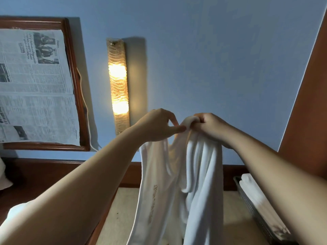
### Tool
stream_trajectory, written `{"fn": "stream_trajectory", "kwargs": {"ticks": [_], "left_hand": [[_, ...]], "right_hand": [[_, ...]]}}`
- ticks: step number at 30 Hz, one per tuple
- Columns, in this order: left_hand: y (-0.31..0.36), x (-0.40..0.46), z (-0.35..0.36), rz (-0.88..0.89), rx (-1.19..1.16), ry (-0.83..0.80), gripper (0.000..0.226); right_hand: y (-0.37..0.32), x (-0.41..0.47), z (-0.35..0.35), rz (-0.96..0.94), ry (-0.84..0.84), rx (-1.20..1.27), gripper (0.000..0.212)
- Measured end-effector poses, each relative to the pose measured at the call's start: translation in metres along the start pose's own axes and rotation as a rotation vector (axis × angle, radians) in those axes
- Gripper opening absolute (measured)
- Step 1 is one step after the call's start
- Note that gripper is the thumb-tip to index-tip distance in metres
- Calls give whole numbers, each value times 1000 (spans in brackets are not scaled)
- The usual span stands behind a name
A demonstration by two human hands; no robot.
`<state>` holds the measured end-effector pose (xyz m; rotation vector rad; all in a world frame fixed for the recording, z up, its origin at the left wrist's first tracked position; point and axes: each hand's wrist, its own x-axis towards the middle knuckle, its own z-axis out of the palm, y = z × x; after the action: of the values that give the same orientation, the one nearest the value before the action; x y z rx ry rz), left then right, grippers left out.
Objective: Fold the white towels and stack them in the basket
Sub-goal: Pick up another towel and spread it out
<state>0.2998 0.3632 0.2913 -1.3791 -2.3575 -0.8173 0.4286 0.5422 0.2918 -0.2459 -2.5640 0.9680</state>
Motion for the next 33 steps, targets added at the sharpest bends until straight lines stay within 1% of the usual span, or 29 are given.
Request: {"fn": "stream_trajectory", "kwargs": {"ticks": [3, 4, 5, 7, 9, 10, 12, 15, 18, 21, 24, 27, 28, 29, 30, 31, 32, 33], "left_hand": [[8, -2, -1, 23, -36, -10, 52], [11, -3, 0, 48, -1, 2, 48], [12, -3, 2, 65, 38, 20, 41], [13, -3, 3, 58, 70, 74, 30], [8, -3, 0, 53, 117, 114, 26], [5, -3, -3, 74, 168, 127, 25], [1, -6, -9, 144, 275, 158, 24], [-2, -4, -18, 202, 332, 224, 25], [-8, -3, -25, 197, 328, 270, 25], [-16, -4, -30, 186, 318, 320, 26], [-24, -5, -32, 190, 331, 339, 25], [-34, -8, -33, 175, 335, 333, 25], [-38, -9, -33, 169, 330, 333, 25], [-42, -10, -34, 162, 319, 333, 25], [-46, -10, -35, 152, 306, 328, 24], [-50, -10, -35, 135, 296, 322, 24], [-54, -11, -36, 111, 289, 316, 24], [-58, -13, -36, 83, 282, 310, 24]], "right_hand": [[5, -3, -2, -20, -12, 73, 20], [6, -4, -1, -17, -8, 84, 22], [6, -4, -1, -17, 0, 79, 28], [6, -6, -1, -16, -5, -8, 34], [8, -8, -4, 24, -28, -177, 31], [9, -9, -5, 46, -31, -253, 26], [10, -11, -7, 55, -19, -330, 16], [11, -13, -5, 25, 33, -328, 14], [8, -16, -6, -10, 102, -316, 17], [9, -14, -11, -20, 160, -308, 16], [19, -10, -12, 49, 96, -237, 29], [30, -15, -15, 132, -76, 24, 40], [34, -17, -17, 147, -125, 94, 45], [37, -19, -18, 157, -163, 142, 46], [41, -21, -18, 163, -176, 167, 39], [46, -23, -18, 165, -164, 156, 27], [49, -25, -18, 162, -128, 104, 16], [52, -26, -17, 157, -68, 27, 12]]}}
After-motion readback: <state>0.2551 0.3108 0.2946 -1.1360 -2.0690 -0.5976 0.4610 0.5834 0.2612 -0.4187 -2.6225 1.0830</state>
